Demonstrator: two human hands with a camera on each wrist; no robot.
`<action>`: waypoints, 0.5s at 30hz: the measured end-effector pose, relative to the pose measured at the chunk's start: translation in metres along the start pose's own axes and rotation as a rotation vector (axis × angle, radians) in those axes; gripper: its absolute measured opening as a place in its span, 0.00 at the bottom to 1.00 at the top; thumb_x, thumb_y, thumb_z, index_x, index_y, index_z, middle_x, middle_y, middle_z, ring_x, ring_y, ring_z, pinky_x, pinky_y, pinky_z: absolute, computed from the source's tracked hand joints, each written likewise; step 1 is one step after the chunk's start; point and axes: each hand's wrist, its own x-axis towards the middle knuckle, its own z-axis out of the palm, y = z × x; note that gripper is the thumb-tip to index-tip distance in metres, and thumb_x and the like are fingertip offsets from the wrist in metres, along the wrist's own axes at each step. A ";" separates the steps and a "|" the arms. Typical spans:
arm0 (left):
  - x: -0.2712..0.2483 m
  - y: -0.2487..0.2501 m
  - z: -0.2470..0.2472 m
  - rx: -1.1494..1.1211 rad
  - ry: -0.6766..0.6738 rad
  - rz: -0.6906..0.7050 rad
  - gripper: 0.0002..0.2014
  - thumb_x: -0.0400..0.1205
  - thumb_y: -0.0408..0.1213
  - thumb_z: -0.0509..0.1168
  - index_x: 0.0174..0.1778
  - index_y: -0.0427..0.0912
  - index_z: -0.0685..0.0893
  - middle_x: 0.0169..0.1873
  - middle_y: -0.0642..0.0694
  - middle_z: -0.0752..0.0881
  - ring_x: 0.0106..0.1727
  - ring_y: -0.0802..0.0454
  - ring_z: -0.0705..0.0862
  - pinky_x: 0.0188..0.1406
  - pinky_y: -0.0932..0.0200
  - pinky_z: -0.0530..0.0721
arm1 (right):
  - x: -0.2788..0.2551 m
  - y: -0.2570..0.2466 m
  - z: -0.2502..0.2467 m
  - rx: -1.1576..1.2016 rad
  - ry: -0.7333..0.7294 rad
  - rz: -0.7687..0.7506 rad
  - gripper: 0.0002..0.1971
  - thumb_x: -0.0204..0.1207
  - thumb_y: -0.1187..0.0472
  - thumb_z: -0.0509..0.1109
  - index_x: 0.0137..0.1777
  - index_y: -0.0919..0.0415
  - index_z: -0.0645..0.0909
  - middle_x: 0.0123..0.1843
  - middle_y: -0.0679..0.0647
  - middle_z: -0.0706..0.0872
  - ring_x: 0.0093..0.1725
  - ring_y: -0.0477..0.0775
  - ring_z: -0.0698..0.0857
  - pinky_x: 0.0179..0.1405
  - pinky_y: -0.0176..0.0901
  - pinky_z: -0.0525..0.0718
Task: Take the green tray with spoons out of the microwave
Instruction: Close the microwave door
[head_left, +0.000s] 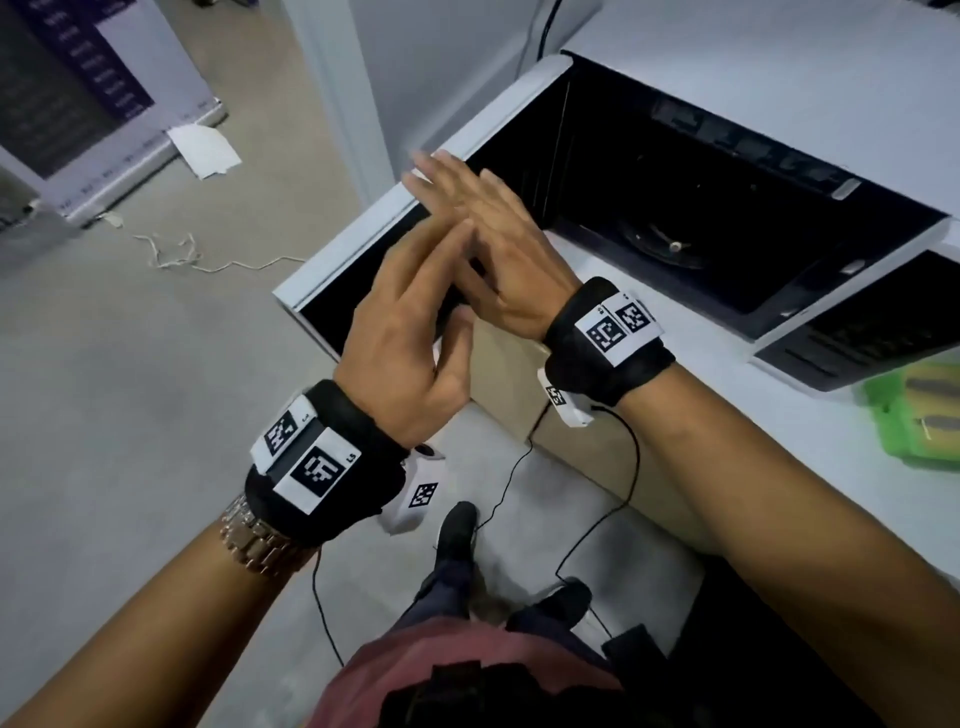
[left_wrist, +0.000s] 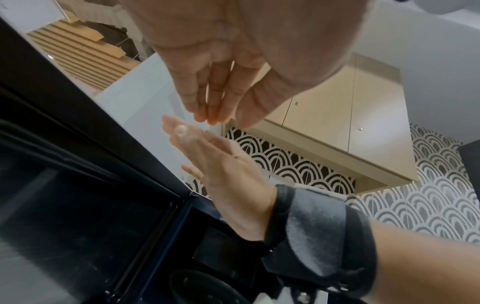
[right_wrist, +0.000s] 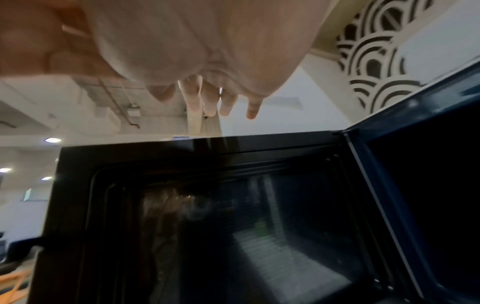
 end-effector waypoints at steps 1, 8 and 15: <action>-0.002 -0.001 -0.003 0.000 -0.010 0.008 0.27 0.75 0.23 0.63 0.73 0.26 0.75 0.73 0.31 0.76 0.76 0.39 0.75 0.78 0.57 0.72 | 0.004 -0.002 0.005 -0.031 -0.046 -0.010 0.31 0.87 0.50 0.51 0.87 0.64 0.64 0.89 0.62 0.63 0.90 0.62 0.57 0.87 0.66 0.54; -0.013 -0.003 -0.012 0.028 -0.047 0.013 0.28 0.74 0.22 0.65 0.72 0.25 0.76 0.73 0.32 0.77 0.76 0.39 0.75 0.78 0.53 0.72 | 0.004 0.000 0.018 -0.099 -0.070 -0.030 0.28 0.88 0.48 0.54 0.85 0.59 0.70 0.86 0.57 0.70 0.88 0.59 0.62 0.86 0.67 0.56; -0.028 0.018 -0.027 0.011 -0.143 0.048 0.27 0.76 0.27 0.65 0.74 0.29 0.76 0.73 0.38 0.78 0.74 0.45 0.77 0.75 0.49 0.76 | -0.036 0.007 0.000 -0.014 -0.003 -0.021 0.24 0.90 0.50 0.56 0.80 0.61 0.75 0.84 0.59 0.73 0.87 0.60 0.65 0.84 0.71 0.58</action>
